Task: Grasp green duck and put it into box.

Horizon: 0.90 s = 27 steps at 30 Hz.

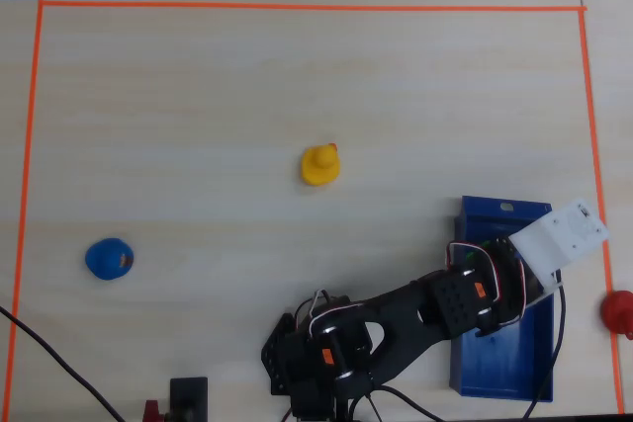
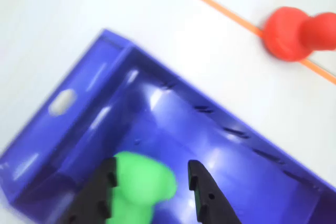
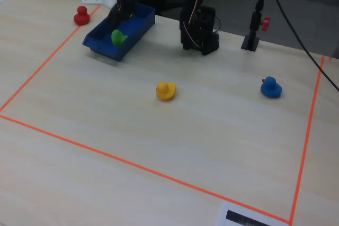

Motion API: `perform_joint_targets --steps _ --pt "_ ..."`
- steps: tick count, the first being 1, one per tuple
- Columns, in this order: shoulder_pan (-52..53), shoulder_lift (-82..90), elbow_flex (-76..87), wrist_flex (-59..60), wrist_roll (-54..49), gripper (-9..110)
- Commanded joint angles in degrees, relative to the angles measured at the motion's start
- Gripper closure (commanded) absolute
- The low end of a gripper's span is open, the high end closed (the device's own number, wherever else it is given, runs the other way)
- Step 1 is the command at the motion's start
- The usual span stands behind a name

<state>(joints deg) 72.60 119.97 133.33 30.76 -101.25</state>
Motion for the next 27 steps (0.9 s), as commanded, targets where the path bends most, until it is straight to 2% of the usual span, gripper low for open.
perform_joint_targets --steps 1,7,10,13,17,20,23,27 --pt "-12.92 3.25 -4.92 5.71 0.44 101" --pt "-44.03 9.58 -12.04 16.52 9.40 101" --pt "-59.77 19.34 -4.13 19.16 9.58 101" --pt "-70.31 32.70 9.76 23.03 9.58 101" --pt "-74.44 51.86 28.04 31.55 7.82 101" --pt "-75.67 62.93 35.07 39.90 7.56 101" --pt "-76.73 66.88 36.47 44.91 7.91 101" --pt "-75.41 67.68 38.50 44.21 6.94 101"
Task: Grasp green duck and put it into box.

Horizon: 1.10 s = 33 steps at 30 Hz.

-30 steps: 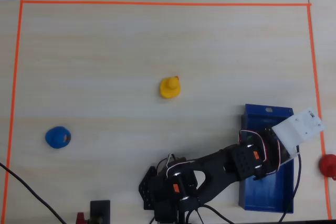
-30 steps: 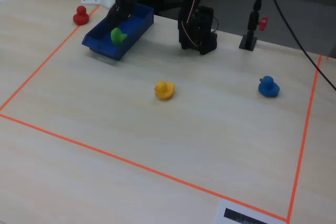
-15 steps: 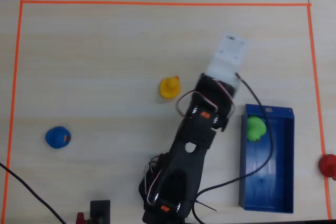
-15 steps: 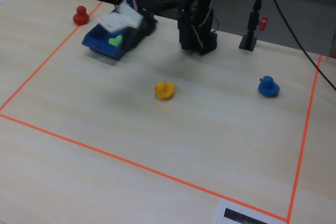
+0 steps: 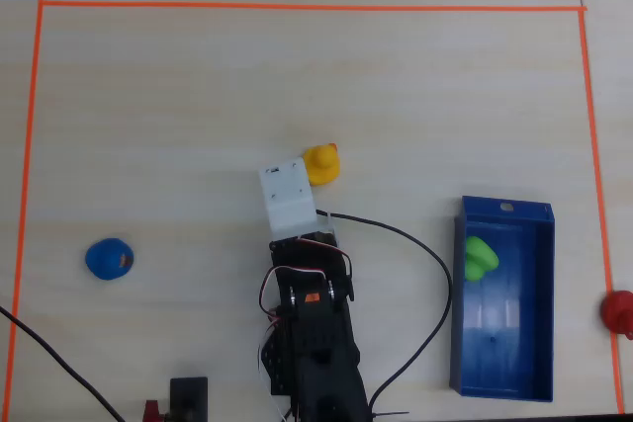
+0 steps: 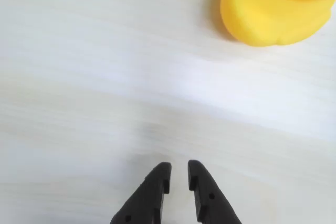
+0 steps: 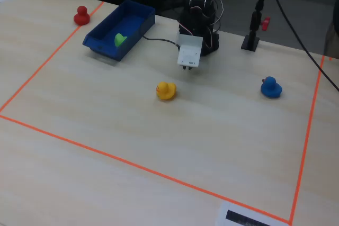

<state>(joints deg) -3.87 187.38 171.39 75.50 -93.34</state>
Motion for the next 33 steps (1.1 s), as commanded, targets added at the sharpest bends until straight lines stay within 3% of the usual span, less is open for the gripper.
perform_joint_targets --steps 1,33 --pt "1.49 0.70 1.05 -0.53 -1.32 101" --pt "2.55 2.37 6.86 1.49 0.53 100"
